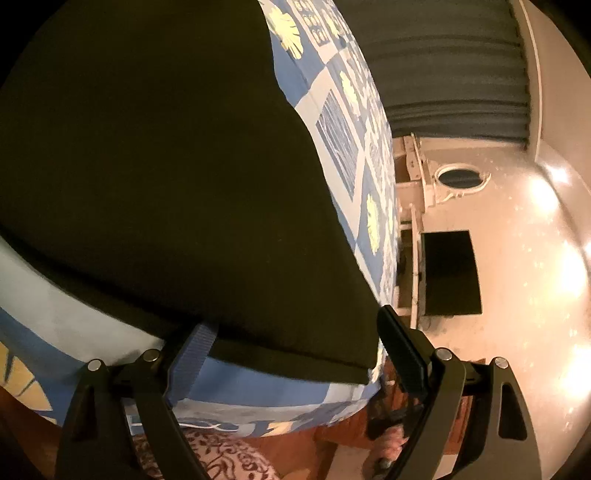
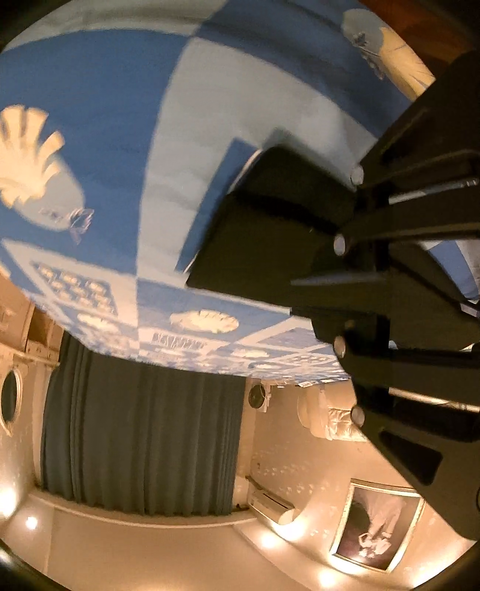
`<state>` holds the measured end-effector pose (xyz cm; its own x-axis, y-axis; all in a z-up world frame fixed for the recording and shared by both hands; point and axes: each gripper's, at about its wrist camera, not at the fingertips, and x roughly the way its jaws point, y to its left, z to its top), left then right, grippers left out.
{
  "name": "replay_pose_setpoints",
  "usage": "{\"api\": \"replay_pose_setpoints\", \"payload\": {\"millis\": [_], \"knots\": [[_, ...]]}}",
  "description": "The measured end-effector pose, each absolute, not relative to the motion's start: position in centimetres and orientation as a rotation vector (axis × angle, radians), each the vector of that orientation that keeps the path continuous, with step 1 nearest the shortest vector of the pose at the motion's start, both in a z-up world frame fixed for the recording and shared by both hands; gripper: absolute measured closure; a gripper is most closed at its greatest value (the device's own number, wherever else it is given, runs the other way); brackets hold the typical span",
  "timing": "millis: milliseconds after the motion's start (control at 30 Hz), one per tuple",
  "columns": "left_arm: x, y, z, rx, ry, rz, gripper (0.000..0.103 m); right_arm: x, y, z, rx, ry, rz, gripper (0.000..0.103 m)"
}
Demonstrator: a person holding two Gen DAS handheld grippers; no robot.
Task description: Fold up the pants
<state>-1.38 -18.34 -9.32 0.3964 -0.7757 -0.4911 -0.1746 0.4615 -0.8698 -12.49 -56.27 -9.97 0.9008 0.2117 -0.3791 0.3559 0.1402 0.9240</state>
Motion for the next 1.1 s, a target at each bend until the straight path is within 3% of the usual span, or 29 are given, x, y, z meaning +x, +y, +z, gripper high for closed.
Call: {"api": "replay_pose_setpoints", "payload": {"millis": [33, 100, 133, 167, 233, 267, 567, 600, 633, 667, 1100], "knots": [[-1.4, -18.4, -9.3, -1.058, 1.126, -0.489, 0.017, -12.6, -56.2, -10.2, 1.448, 0.484, -0.119, 0.063], [-1.5, -18.4, -9.4, -1.068, 1.124, -0.479, 0.02, -12.6, -56.1, -10.9, 1.454, 0.493, -0.133, 0.056], [-1.5, -18.4, -9.5, -1.075, 1.13, -0.478, 0.033, -12.6, -56.0, -11.1, 1.458, 0.497, -0.131, 0.055], [-1.1, -18.6, -9.7, -1.073, 1.144, -0.476, 0.055, -12.6, -55.9, -11.3, 1.465, 0.502, -0.129, 0.054], [-1.0, -18.6, -10.2, -1.092, 1.173, -0.48, 0.072, -12.5, -55.7, -11.8, 1.48, 0.508, -0.129, 0.051], [-0.9, -18.5, -10.4, -1.096, 1.18, -0.477, 0.075, -12.4, -55.6, -12.0, 1.48, 0.512, -0.129, 0.05], [-1.0, -18.3, -10.1, -1.106, 1.171, -0.479, 0.078, -11.4, -54.8, -12.3, 1.41, 0.513, -0.147, 0.052], [-1.0, -18.3, -10.0, -1.098, 1.172, -0.477, 0.08, -11.2, -54.7, -12.0, 1.373, 0.522, -0.157, 0.066], [-1.0, -18.2, -10.0, -1.085, 1.171, -0.473, 0.085, -11.0, -54.6, -12.0, 1.355, 0.535, -0.157, 0.086], [-0.9, -18.2, -10.0, -1.081, 1.172, -0.475, 0.087, -10.8, -54.6, -12.0, 1.351, 0.542, -0.154, 0.095], [-2.2, -17.9, -8.2, -1.034, 1.144, -0.514, 0.088, -13.1, -54.1, -8.5, 1.273, 0.477, -0.13, 0.097]]}}
